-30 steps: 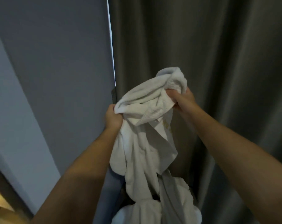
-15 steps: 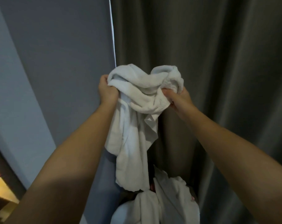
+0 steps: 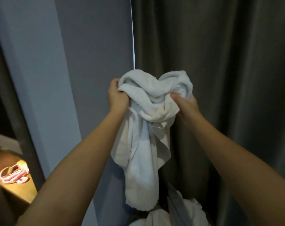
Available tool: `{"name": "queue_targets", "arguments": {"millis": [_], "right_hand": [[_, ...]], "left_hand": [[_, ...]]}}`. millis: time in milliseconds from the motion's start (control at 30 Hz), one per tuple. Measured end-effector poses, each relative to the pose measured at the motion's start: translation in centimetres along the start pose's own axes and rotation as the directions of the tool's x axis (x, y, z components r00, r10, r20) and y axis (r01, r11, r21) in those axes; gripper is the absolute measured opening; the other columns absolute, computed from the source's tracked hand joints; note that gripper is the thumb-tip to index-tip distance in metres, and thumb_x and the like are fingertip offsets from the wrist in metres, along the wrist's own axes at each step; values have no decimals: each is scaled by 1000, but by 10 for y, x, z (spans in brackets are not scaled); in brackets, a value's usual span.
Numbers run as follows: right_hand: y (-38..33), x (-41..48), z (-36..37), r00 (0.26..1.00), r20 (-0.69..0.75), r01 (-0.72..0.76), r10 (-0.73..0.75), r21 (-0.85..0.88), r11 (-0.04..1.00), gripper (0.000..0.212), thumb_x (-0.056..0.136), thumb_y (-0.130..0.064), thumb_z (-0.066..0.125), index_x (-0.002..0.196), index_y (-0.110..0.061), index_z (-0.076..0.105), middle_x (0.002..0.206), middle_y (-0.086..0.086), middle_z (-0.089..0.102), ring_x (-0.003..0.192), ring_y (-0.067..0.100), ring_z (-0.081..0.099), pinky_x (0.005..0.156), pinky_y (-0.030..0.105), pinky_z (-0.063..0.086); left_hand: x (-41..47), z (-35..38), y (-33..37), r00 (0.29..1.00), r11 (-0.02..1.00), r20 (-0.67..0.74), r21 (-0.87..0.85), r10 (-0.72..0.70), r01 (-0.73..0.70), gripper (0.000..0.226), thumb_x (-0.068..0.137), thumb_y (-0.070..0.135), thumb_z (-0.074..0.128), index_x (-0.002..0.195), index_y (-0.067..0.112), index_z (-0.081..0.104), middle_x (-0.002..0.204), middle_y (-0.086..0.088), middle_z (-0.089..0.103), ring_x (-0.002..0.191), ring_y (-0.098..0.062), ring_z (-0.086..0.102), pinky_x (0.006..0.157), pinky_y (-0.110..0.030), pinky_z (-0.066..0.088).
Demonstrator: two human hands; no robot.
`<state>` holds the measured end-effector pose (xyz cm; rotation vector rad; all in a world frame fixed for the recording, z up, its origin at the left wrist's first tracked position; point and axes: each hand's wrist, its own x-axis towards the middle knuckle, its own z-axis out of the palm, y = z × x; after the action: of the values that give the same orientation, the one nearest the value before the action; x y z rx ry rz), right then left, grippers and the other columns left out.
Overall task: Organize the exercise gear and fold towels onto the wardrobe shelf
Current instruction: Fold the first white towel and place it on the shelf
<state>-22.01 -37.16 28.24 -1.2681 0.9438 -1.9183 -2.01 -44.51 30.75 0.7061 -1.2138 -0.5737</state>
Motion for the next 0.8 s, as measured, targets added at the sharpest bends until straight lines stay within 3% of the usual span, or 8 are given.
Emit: {"name": "queue_targets", "arguments": {"millis": [100,233,400,500,533,600,733,800], "right_hand": [[-6,-14,11,1000,30,-1,0,20,1000,23,87,-14,70,109,-20,64,105,6,69,96,21,70,72,27,58],[-7,-33,28,992,125,2,-9,53,999,33,90,-19,68,122,-14,61,107,3,72,98,18,70,76,27,58],[1,-60,61,972,230,-67,45,92,993,18,86,-27,72,103,-25,67,92,-8,76,88,11,72,67,20,56],[23,-86,86,939,317,-165,129,88,982,5,86,-26,72,90,-29,75,84,-9,76,79,8,73,60,18,55],[35,-94,94,925,356,-174,133,87,981,11,87,-25,71,85,-33,77,85,-9,76,79,8,73,60,17,55],[54,-114,112,893,423,-219,156,105,970,16,88,-23,69,90,-37,77,95,-7,76,89,10,72,67,20,56],[88,-148,156,823,525,-309,219,90,947,41,82,-23,72,120,-10,64,118,12,69,112,26,65,95,39,52],[105,-159,182,788,562,-326,252,33,945,34,88,-18,65,120,-7,64,117,12,70,112,27,65,97,40,51]], "left_hand": [[-17,-19,20,998,998,-6,-37,60,-60,21,91,7,48,82,25,55,81,6,62,72,-1,57,66,-16,49],[-39,-54,47,990,990,10,6,141,-141,26,88,4,50,82,29,58,81,8,64,69,7,58,65,-15,49],[-74,-122,72,990,986,-17,97,141,-138,21,86,8,52,88,27,61,84,8,66,74,2,61,68,-20,52],[-100,-168,70,993,985,-29,130,117,-112,19,80,18,52,89,30,63,84,12,67,76,6,62,66,-14,51],[-107,-184,67,994,982,-38,163,105,-98,18,79,18,51,87,31,62,81,14,66,73,8,61,64,-12,49],[-118,-213,59,996,969,-48,240,79,-65,17,78,18,50,83,31,61,77,13,65,72,6,59,63,-14,48],[-130,-271,28,989,948,-144,309,-33,77,22,78,19,50,86,37,60,75,21,68,71,7,63,56,-9,48],[-132,-298,11,971,931,-224,331,-80,153,33,78,11,47,87,41,57,74,31,66,68,12,63,54,-9,47]]}}
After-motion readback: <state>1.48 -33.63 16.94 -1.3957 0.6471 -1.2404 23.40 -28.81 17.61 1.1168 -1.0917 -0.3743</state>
